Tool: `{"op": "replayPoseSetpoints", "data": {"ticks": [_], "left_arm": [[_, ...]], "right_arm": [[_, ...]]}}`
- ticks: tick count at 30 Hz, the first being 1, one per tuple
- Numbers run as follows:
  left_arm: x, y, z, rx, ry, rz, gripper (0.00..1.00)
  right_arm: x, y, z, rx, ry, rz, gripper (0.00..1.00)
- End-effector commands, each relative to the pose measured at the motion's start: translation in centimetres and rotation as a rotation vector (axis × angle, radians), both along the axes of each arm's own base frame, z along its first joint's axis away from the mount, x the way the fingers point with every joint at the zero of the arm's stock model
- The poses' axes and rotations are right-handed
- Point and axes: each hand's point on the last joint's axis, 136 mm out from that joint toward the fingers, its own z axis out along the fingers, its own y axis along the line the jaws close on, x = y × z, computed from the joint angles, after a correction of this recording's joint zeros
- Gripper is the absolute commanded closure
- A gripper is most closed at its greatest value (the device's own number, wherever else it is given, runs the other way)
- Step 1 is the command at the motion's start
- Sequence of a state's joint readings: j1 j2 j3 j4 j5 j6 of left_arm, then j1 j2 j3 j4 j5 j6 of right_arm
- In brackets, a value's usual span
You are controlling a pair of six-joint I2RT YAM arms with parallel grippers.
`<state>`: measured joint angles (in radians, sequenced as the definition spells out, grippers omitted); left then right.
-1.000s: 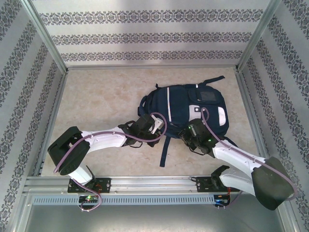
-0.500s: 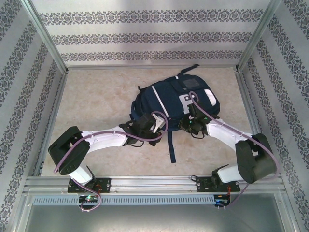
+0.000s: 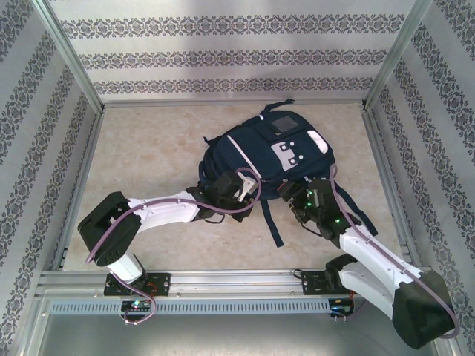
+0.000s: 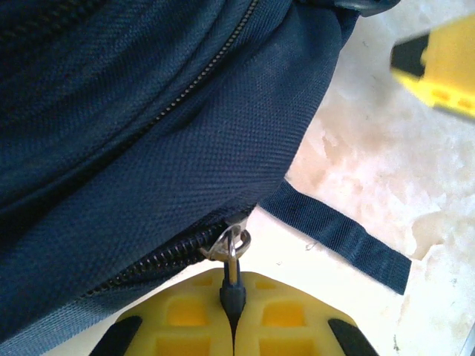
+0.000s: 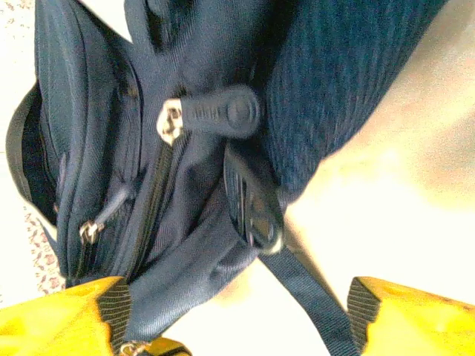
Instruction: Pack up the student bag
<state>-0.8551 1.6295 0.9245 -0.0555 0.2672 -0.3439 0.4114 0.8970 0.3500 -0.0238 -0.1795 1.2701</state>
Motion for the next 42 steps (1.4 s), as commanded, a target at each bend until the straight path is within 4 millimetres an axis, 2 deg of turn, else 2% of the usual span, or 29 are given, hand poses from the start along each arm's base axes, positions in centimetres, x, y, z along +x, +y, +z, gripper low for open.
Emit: {"op": "replayPoseSetpoints", "data": {"ticks": [1, 5, 6, 10, 16, 25, 26, 32, 42], "left_arm": [[0.4, -1.9, 2.4, -0.092, -0.014, -0.026, 1.0], [0.3, -2.1, 3.0, -0.113, -0.016, -0.033, 1.0], [0.3, -2.1, 3.1, -0.118, -0.02, -0.034, 1.0], [0.0, -2.2, 3.8, -0.138, -0.026, -0.045, 1.0], [-0.3, -2.2, 3.7, -0.142, -0.018, -0.059, 1.0], [-0.4, -1.1, 3.2, -0.095, -0.037, -0.05, 1.0], [-0.3, -0.7, 3.0, -0.078, -0.042, -0.041, 1.0], [0.8, 2.4, 2.1, -0.024, -0.048, 0.047, 1.0], [1.2, 4.8, 1.3, 0.026, -0.051, 0.101, 1.0]], "right_arm": [[1.0, 1.0, 1.2, 0.113, -0.024, -0.084, 0.19], [1.8, 2.9, 0.4, 0.145, -0.006, -0.045, 0.18], [2.6, 3.5, 1.5, 0.159, -0.026, -0.039, 0.18], [3.9, 5.0, 0.9, 0.162, -0.026, -0.021, 0.21], [5.4, 6.3, -0.4, 0.112, -0.015, 0.01, 0.51], [5.1, 4.6, -1.8, 0.029, -0.016, -0.014, 0.97], [5.0, 4.3, -1.9, 0.023, -0.013, -0.015, 0.99], [4.0, 2.3, -2.6, -0.009, 0.02, -0.033, 1.0], [2.7, 0.4, -2.4, -0.098, 0.029, 0.048, 1.0]]}}
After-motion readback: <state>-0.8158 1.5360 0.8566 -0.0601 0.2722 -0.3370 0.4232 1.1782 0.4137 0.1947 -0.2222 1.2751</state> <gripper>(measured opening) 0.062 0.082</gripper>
